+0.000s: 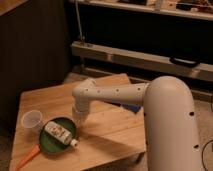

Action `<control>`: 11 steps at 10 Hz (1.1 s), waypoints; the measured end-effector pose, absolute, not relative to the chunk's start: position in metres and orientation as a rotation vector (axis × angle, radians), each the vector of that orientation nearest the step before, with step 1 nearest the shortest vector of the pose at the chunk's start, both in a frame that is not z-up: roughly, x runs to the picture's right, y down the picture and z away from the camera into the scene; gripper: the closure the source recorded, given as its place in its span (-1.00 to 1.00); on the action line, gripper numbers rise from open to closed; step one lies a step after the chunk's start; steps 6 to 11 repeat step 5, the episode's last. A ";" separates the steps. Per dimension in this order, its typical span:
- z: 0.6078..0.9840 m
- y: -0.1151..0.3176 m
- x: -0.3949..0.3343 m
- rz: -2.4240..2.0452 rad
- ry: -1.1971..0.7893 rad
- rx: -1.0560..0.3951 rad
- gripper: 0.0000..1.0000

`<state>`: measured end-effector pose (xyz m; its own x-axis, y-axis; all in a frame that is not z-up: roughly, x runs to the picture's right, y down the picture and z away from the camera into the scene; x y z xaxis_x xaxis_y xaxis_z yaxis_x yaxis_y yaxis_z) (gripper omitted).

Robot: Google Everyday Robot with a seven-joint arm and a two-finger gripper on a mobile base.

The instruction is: Push the ceramic bowl across the table

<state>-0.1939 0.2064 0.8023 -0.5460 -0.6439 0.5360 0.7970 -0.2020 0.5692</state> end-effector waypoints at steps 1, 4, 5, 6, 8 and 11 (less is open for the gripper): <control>0.796 0.212 -0.204 -1.915 -1.057 -0.214 1.00; 0.786 0.223 -0.225 -1.964 -1.113 -0.226 0.91; 0.787 0.224 -0.225 -1.960 -1.117 -0.235 0.88; 0.787 0.224 -0.225 -1.960 -1.117 -0.235 0.88; 0.787 0.224 -0.225 -1.960 -1.117 -0.235 0.88; 0.787 0.224 -0.225 -1.960 -1.117 -0.235 0.88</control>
